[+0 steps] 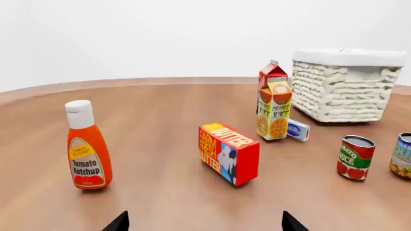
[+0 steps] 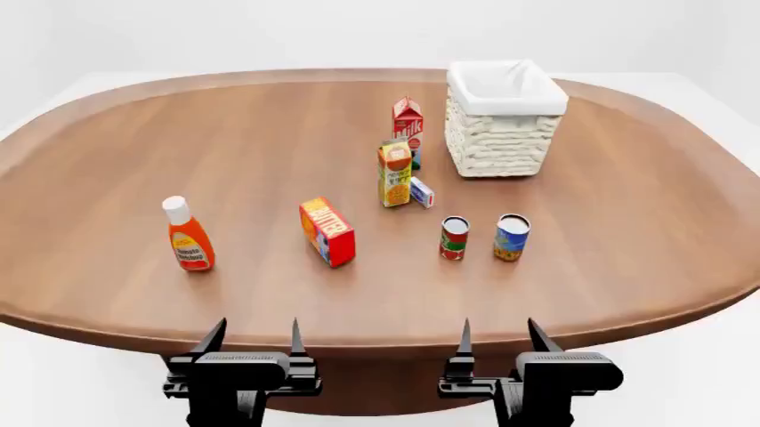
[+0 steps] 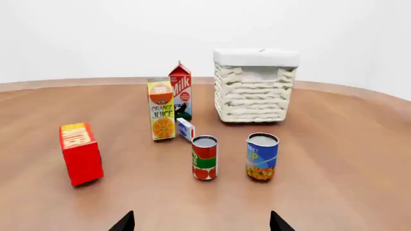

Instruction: Pick up the cream cheese box and the butter, and put them in the basket.

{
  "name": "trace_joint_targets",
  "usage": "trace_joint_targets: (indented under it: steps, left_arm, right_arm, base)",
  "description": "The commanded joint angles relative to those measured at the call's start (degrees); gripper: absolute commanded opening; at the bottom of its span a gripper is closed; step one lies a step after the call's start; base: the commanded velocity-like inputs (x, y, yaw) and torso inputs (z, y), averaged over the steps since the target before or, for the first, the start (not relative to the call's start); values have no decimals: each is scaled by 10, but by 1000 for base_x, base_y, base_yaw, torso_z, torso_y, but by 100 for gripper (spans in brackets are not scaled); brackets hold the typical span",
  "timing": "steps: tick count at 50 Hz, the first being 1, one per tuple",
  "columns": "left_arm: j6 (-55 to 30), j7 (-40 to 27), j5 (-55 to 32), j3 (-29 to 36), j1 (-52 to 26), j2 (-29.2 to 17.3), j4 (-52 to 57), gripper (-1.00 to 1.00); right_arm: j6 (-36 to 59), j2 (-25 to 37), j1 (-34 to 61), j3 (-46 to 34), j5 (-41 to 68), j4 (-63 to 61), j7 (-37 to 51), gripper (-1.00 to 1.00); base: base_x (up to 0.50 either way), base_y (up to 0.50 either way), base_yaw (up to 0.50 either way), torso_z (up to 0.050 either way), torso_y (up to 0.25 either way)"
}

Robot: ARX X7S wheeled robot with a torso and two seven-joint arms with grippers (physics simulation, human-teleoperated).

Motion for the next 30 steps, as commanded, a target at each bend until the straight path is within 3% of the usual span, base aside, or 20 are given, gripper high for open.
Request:
trace_joint_targets:
  steps: [1,18,19,30]
  left_arm:
    - [0,-10,-11,10,-1,-9,-2,100]
    - [-3,-42,-19,42,-2,-33,-3,100]
    - [5,-26,16,11,-6,-5,-23,100]
    - [-4,-35,-16,34,-2,-26,-4,100]
  right_arm:
    - [0,9,0,-12,11,2,10,100]
    - [5,31,2,-41,34,11,40,100]
    - [11,3,1,-16,10,10,11,100]
    - [6,25,0,-37,29,13,34,100]
  base:
    - [0,0,0,0,0]
    - [0,0,0,0,0]
    - [0,0,0,0,0]
    - [0,0,0,0,0]
